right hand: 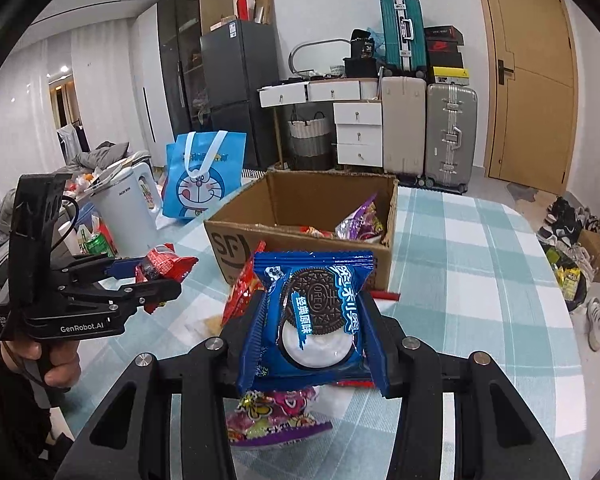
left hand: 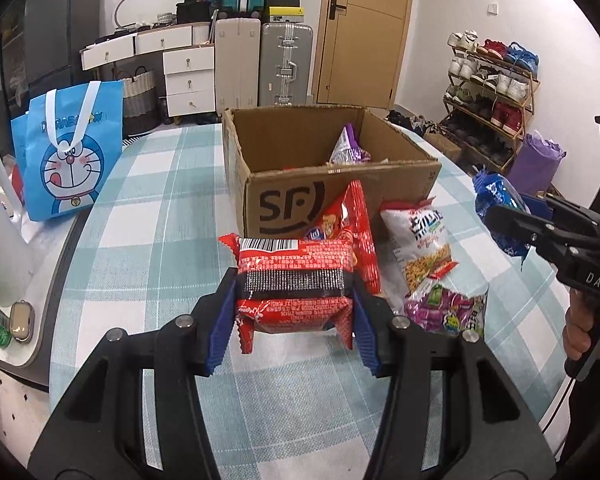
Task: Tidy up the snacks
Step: 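Carry both packs into the cardboard box and open both grippers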
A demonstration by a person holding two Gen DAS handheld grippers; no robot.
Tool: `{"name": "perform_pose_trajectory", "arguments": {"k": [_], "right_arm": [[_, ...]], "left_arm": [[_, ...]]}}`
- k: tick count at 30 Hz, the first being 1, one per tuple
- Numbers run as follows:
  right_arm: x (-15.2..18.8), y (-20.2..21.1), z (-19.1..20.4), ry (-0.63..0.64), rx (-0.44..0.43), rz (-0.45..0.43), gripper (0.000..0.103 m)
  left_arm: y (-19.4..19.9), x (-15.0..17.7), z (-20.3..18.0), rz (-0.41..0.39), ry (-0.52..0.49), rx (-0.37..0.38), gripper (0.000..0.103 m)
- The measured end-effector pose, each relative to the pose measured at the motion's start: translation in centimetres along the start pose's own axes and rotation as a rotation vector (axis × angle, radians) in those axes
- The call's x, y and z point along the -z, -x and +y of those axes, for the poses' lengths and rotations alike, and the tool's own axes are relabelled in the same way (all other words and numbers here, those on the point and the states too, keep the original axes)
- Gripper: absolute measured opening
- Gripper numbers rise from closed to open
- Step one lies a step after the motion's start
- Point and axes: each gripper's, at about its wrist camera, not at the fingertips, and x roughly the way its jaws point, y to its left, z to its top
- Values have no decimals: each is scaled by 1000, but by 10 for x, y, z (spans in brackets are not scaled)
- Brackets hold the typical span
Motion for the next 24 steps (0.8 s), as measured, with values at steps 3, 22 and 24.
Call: {"name": "perform_pose_trajectory", "arguments": {"k": [3, 22, 24], "right_arm": [[-8, -7, -1, -1, -4, -6, 45], [-60, -70, -31, -147, -9, -21, 45], [-63, -80, -34, -163, -1, -14, 45]], "left_arm": [[0, -12, -1, -19, 4, -1, 49], [-50, -89, -6, -56, -12, -22, 49], [-58, -94, -3, -54, -2, -28, 49]]}}
